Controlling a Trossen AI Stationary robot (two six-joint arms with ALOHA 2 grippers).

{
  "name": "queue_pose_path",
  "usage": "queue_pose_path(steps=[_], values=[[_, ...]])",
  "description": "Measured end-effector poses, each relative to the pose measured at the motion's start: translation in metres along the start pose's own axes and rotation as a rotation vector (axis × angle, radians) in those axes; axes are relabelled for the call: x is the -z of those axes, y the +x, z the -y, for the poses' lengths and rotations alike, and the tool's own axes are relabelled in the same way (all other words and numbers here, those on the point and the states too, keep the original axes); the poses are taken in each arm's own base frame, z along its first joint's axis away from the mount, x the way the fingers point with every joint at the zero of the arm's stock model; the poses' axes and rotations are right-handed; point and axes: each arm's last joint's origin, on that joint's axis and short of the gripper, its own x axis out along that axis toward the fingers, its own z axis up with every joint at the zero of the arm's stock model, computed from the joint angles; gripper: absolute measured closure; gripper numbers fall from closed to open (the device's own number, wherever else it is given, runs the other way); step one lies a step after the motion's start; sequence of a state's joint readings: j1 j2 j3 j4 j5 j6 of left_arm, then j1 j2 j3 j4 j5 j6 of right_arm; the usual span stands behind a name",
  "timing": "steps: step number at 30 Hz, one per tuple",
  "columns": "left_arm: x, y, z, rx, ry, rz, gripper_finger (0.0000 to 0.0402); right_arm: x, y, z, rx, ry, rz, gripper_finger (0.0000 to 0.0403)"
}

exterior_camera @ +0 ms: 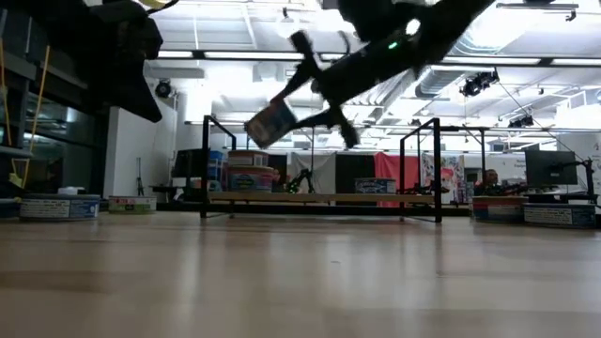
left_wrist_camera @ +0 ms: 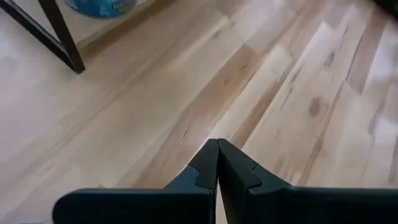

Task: Stack canned seafood by type on shelf
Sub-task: Stack the blue pink tuna can on top of the other blue pink tuna can on the shelf

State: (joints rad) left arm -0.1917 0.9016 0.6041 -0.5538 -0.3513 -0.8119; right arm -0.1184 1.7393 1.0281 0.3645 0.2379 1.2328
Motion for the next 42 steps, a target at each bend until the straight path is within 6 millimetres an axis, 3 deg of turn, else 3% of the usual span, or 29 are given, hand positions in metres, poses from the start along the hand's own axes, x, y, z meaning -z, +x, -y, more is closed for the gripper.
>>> queue_pose_path(steps=[6,15,21,27,30,42], values=[[-0.004,0.001,0.001,0.019,-0.028,0.028,0.0401,-0.032,0.036,-0.003,-0.050,0.038,-0.025,0.0238],[-0.003,0.001,0.001,0.017,-0.057,0.024,0.0401,-0.037,0.056,0.015,0.029,0.092,-0.072,0.0238],[-0.003,0.001,0.001,0.017,-0.078,0.023,0.0401,-0.043,0.058,0.019,0.036,0.117,-0.048,0.0234],[-0.003,0.001,0.001,0.018,-0.081,0.023,0.0401,-0.048,0.059,0.015,-0.007,0.123,-0.010,0.0142],[-0.003,0.001,0.001,0.018,-0.081,0.023,0.0401,-0.047,0.059,0.016,0.000,0.128,-0.015,0.0118],[-0.003,0.001,0.001,0.017,-0.077,0.023,0.0401,-0.044,0.059,0.016,-0.009,0.133,-0.095,0.0109]])
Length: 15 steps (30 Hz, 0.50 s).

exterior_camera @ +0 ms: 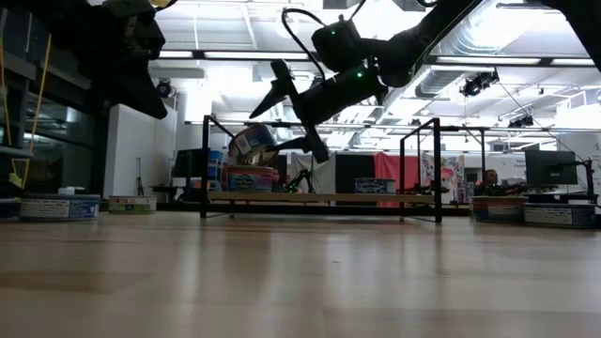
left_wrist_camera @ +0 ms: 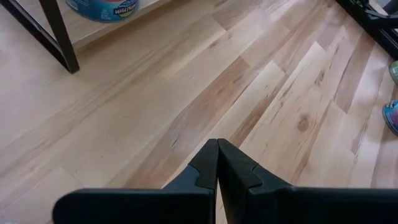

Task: Stack canned seafood by type on shelf
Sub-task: Stack the blue pink tuna can on top of the other blue pink tuna can on the shelf

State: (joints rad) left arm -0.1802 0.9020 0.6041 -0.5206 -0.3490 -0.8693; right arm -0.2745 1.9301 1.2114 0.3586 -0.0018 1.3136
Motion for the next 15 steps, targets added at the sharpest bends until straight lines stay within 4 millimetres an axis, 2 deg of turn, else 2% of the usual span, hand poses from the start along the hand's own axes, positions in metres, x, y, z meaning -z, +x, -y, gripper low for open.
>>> queue_pose_path(steps=[5,15], values=[[0.000,0.000,0.000,-0.001,0.004,-0.001,0.0401,0.001,0.001,0.000,0.072,-0.042,-0.037,0.0108],[0.000,0.000,0.000,0.000,0.001,-0.001,0.0401,-0.010,-0.004,-0.048,0.234,-0.252,-0.044,0.0108]])
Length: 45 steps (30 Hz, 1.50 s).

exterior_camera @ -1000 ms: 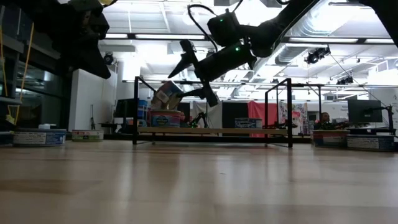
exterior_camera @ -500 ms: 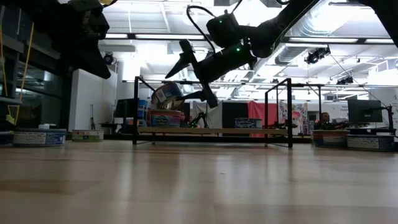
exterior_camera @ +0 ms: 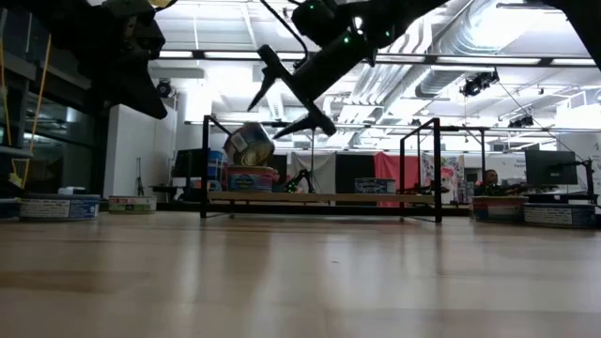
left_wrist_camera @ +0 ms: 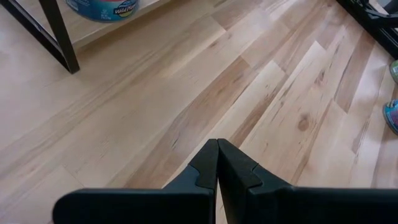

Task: Stack canned seafood by type on shelf
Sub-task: Stack the blue pink tuna can on top of the other blue pink tuna can on the shelf, then adjust the stacked blue pink tuna cans on the shelf

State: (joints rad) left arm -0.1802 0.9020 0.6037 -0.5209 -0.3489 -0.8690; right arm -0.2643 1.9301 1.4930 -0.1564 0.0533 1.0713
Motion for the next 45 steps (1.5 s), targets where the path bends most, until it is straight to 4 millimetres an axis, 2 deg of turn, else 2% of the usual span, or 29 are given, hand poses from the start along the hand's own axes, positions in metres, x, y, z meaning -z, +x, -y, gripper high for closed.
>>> queue_pose_path(steps=[3,7,11,16,22,27,29,31,33,36,37,45], values=[[0.000,0.000,0.000,0.000,-0.001,0.000,0.0401,-0.002,-0.002,0.002,0.054,-0.027,-0.023,0.0108],[0.000,0.000,0.000,0.000,-0.001,0.000,0.0401,-0.001,-0.002,0.001,0.043,-0.037,-0.044,0.0108],[0.000,0.000,0.000,0.000,-0.002,0.000,0.0401,0.000,-0.004,0.003,0.060,-0.121,-0.064,0.0108],[0.000,0.000,0.000,0.001,-0.033,0.001,0.0401,0.002,-0.018,0.001,0.081,-0.269,-0.123,0.0108],[0.000,0.000,0.000,0.002,-0.039,0.002,0.0401,0.013,-0.037,0.001,0.167,-0.424,-0.212,0.0107],[0.000,0.000,0.000,0.003,-0.100,0.003,0.0401,0.021,-0.026,0.014,0.210,-0.475,-0.257,0.0112],[0.000,0.000,0.000,0.004,-0.121,0.003,0.0401,0.022,-0.019,0.015,0.198,-0.523,-0.242,0.0131],[0.000,0.000,0.000,0.006,-0.136,0.004,0.0401,0.022,-0.013,0.016,0.203,-0.586,-0.212,0.0173],[0.000,0.000,0.001,0.012,-0.146,-0.001,0.0401,0.023,-0.009,0.019,0.234,-0.660,-0.196,0.0241],[0.001,0.000,0.002,0.032,-0.166,-0.028,0.0401,0.026,-0.002,0.024,0.262,-0.790,-0.218,0.0366],[0.002,0.000,0.003,0.046,-0.167,-0.046,0.0401,0.026,-0.001,0.025,0.266,-0.845,-0.218,0.0381],[0.018,-0.008,0.016,0.174,-0.096,-0.194,0.0402,0.037,0.030,0.029,0.170,-1.176,-0.194,0.0397]])
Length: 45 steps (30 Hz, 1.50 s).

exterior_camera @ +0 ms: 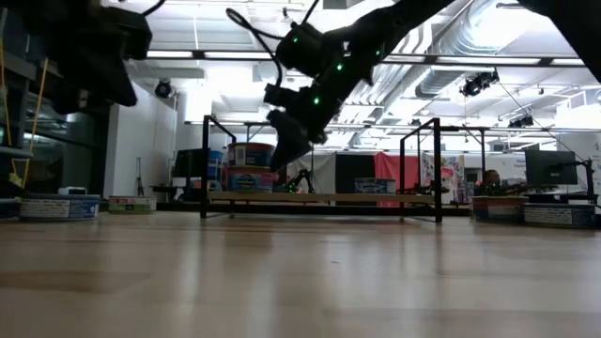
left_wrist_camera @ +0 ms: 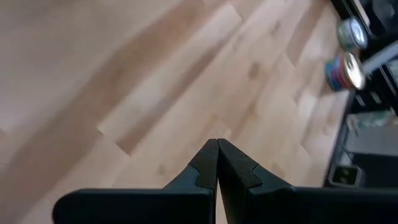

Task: Stack canned seafood by type on shelf
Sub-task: Adjust the stacked blue pink tuna cans on the shelf, then stack the blue pink tuna can on top of the other blue pink tuna cans on the shelf

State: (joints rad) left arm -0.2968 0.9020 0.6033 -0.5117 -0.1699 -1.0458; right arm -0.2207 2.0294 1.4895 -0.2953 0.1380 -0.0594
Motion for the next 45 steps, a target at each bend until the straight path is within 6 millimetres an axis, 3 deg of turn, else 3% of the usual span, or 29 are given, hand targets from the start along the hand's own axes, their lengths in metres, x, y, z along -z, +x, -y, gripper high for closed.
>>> queue_pose_path(steps=[9,17,22,38,41,45], values=[[0.022,-0.006,0.014,0.065,-0.067,-0.029,0.0402,0.000,0.007,0.003,0.119,-0.138,0.010,0.0402],[0.037,-0.013,0.031,0.199,-0.063,-0.030,0.0401,0.008,0.016,0.015,0.140,-0.128,-0.038,0.0403],[0.038,-0.015,0.033,0.200,-0.075,0.008,0.0402,0.011,0.028,0.012,0.134,-0.128,-0.023,0.0403],[0.037,-0.015,0.033,0.206,-0.081,0.012,0.0402,-0.001,0.028,0.006,0.137,-0.043,0.094,0.0403],[0.038,-0.015,0.034,0.208,-0.080,0.008,0.0402,0.004,0.021,0.007,0.128,-0.054,0.020,0.0403],[0.039,-0.015,0.035,0.219,-0.046,0.009,0.0402,0.001,-0.012,0.009,0.060,-0.012,-0.057,0.0403]])
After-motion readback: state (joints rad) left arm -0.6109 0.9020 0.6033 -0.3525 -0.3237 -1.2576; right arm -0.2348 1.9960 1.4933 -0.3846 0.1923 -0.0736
